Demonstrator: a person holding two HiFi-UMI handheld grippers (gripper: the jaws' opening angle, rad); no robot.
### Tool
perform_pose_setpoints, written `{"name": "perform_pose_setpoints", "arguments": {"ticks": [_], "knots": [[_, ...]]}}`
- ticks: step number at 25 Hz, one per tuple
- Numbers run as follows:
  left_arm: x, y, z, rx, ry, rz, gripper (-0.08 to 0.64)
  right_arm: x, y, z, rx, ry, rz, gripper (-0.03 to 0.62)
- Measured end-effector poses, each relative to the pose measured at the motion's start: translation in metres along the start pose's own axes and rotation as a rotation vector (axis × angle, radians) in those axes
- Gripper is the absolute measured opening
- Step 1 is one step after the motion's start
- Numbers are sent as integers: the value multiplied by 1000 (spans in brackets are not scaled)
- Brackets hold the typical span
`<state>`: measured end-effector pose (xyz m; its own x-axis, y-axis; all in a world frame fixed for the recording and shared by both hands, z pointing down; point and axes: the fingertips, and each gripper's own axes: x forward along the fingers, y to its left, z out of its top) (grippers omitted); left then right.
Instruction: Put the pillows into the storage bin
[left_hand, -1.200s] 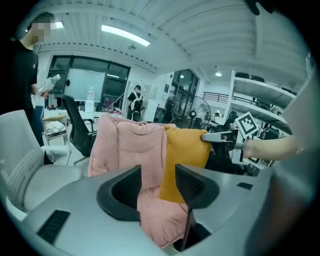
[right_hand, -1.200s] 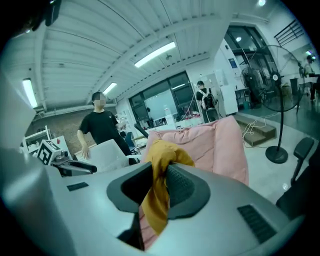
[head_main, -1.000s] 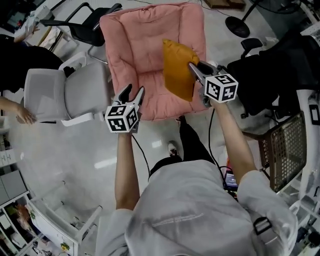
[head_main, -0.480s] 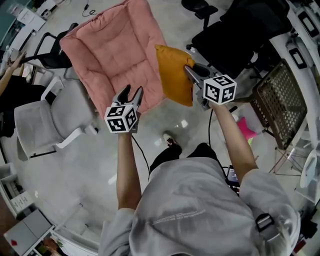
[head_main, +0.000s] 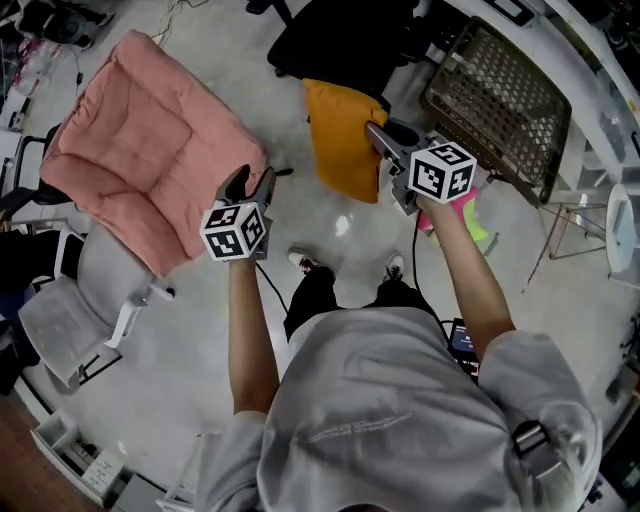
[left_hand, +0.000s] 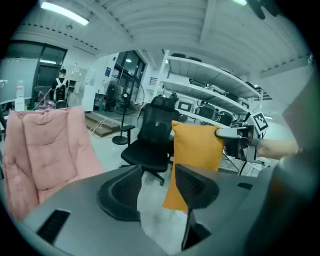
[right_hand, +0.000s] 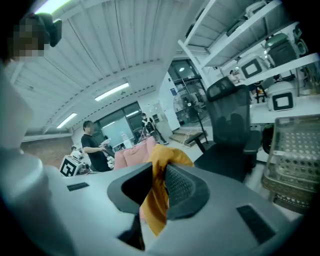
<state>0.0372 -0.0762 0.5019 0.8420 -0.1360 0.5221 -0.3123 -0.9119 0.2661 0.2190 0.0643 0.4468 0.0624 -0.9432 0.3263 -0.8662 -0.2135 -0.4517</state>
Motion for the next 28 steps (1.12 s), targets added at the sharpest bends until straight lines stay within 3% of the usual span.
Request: {"name": "perform_pose_setpoints", "arguments": {"ticks": [8, 14, 20, 28], "knots": [[79, -150, -39, 61, 102, -136, 229, -147, -130, -39, 75, 0, -192, 86], [123, -230, -87, 118, 202, -229, 229, -224, -205, -88, 176, -6, -311, 86], [156, -266, -144, 137, 284, -252, 229, -256, -263, -155, 322, -22, -384, 86], [194, -262, -215, 96, 363, -206, 229, -227, -328, -260, 476, 27, -410, 78]]}}
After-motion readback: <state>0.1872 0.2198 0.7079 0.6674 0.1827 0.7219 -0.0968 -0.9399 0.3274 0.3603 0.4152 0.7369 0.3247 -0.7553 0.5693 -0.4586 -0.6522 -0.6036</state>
